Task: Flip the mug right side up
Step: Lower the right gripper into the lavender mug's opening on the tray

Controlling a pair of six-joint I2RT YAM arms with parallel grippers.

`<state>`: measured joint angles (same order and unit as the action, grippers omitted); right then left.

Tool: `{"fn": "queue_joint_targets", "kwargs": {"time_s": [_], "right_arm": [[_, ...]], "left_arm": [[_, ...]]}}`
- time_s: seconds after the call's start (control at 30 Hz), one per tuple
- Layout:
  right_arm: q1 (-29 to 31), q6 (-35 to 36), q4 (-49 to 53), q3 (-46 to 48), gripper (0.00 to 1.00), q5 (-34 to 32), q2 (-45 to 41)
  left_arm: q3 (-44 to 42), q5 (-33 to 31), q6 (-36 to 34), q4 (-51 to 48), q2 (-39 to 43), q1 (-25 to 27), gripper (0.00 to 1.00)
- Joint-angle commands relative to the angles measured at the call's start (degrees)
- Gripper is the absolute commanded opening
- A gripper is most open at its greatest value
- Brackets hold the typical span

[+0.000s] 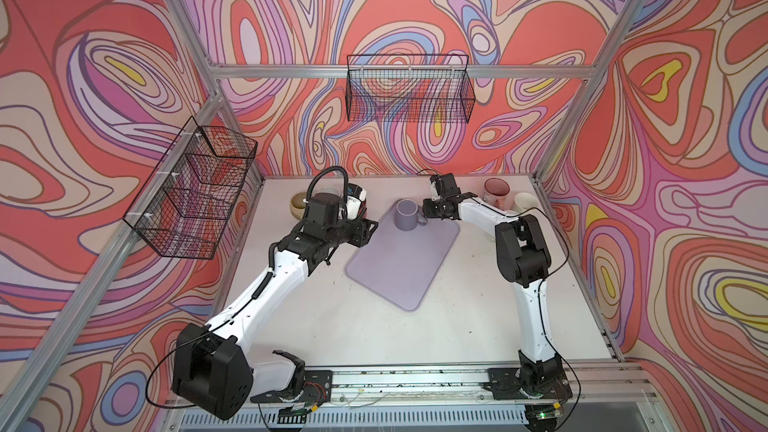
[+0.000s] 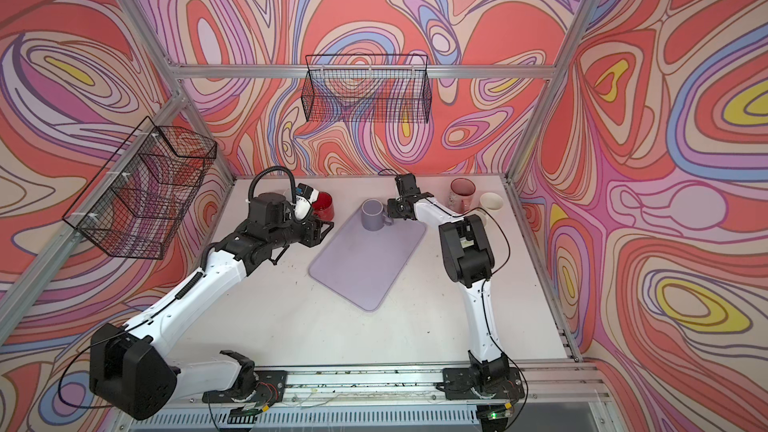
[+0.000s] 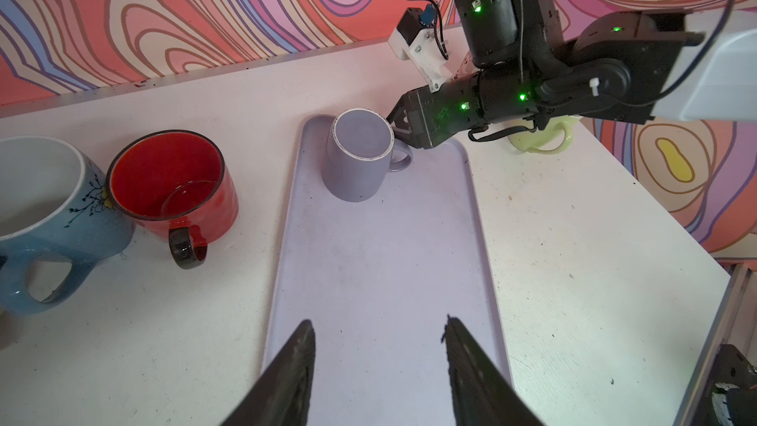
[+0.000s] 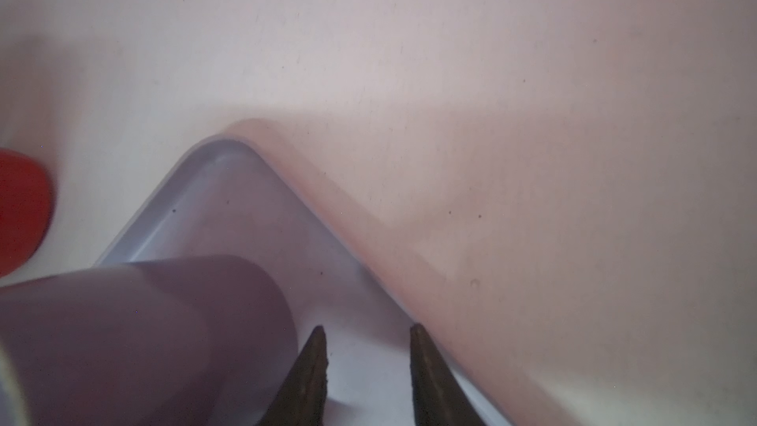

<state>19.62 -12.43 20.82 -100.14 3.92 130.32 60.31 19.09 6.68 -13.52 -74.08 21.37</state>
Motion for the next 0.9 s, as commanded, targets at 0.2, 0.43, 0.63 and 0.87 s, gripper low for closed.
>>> {"fn": "queue_joint_targets", "kwargs": {"time_s": [0.2,0.43,0.63,0.87], "right_arm": [[4.1,0.7,4.0,3.7,0.34,-6.4,-8.1],[4.1,5.6,9.8,4.4,0.4,-8.9,-14.3],[4.1,13.1,15.2,6.2,0.47,2.0,-17.7],[4.1,17.8,15.8,7.9,0.51,7.9,-16.5]], "left_arm": [[0.0,0.7,-0.3,-0.1,-0.6,0.1,0.54],[0.2,0.7,-0.4,-0.2,-0.6,0.2,0.54],[-0.1,1.7,-0.3,0.2,-1.1,0.3,0.54],[-0.3,2.1,-0.5,0.6,-1.2,0.3,0.54]]}}
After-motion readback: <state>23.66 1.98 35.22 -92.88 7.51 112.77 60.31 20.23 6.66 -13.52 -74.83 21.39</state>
